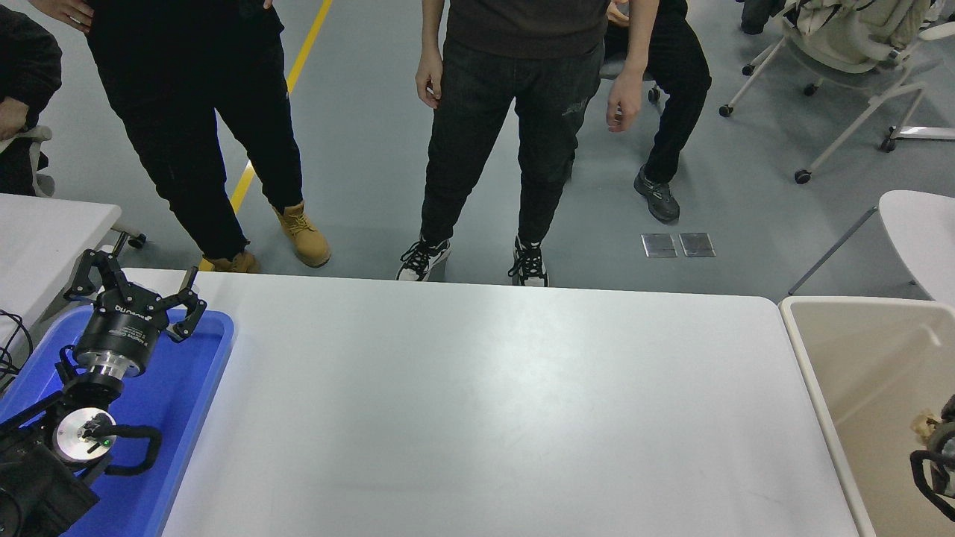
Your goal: Clean the table surface
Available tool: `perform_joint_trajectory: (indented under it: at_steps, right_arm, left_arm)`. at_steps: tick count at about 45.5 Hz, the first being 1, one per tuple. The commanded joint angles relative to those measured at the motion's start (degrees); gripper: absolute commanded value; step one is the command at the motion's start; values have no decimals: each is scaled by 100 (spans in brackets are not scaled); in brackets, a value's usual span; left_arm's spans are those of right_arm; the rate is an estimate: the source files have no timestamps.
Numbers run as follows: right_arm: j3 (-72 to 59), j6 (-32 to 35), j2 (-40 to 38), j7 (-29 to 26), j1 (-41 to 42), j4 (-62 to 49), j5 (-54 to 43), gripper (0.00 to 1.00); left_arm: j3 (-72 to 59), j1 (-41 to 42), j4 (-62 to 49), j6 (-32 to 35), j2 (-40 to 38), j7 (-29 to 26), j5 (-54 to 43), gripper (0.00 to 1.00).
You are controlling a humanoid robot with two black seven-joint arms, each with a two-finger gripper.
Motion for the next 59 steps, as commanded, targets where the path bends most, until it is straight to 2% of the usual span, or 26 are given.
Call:
perform_joint_trajectory:
  at_steps: [1, 4, 24, 39, 44, 52, 59]
  right_arm:
    - [-37, -3, 26, 0, -40, 39, -57, 89]
    - [-37, -3, 26, 9, -40, 56, -57, 96]
    - [-28, 41, 0, 9, 47, 346, -40, 98]
    - [42, 76, -633, 140, 1049, 1190, -40, 98]
    - [95, 84, -748, 587, 1207, 1471, -40, 98]
    - [165, 365, -792, 1871, 1357, 1840, -40, 98]
    - [1026, 436, -791, 2434, 1419, 2516, -40, 98]
  left_arm:
    - [0, 0, 0, 0, 0, 0, 0, 100]
    - [0, 0, 0, 0, 0, 0, 0, 100]
    - [0, 0, 0, 0, 0, 0, 0, 100]
    - [0, 0, 0, 0, 0, 0, 0, 100]
    - [0, 0, 0, 0, 0, 0, 0, 100]
    - [0, 0, 0, 0, 0, 0, 0, 100]
    - [0, 0, 0, 0, 0, 0, 0, 100]
